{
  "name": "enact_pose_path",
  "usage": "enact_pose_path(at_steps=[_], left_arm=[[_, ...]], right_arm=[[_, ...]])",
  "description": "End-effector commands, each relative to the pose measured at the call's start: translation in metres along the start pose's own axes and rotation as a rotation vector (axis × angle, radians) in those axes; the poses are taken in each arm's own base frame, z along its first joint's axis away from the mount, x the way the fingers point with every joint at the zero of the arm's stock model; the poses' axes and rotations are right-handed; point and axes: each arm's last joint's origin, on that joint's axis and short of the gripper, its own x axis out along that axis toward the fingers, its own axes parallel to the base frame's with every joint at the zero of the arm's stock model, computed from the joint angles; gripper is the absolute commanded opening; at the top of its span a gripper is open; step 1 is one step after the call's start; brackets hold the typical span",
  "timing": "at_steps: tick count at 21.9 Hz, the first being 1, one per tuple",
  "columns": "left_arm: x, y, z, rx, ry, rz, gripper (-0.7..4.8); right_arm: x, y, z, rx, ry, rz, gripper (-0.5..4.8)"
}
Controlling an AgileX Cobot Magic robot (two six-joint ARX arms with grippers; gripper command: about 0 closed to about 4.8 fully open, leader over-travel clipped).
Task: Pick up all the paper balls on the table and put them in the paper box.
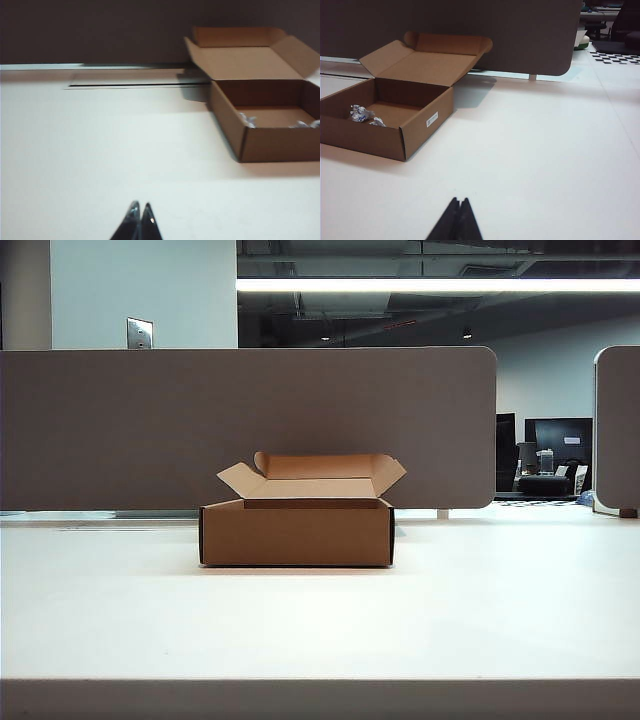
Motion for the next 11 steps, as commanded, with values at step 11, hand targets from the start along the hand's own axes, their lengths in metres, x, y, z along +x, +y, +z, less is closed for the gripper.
enact_pose_path(at_steps=[11], left_arm=[[0.0000, 0.0020, -0.0006, -0.003, 0.016, 0.015, -0.02]], right_arm=[[0.0002, 0.0001, -0.0027, -0.005, 0.014, -0.001, -0.01]])
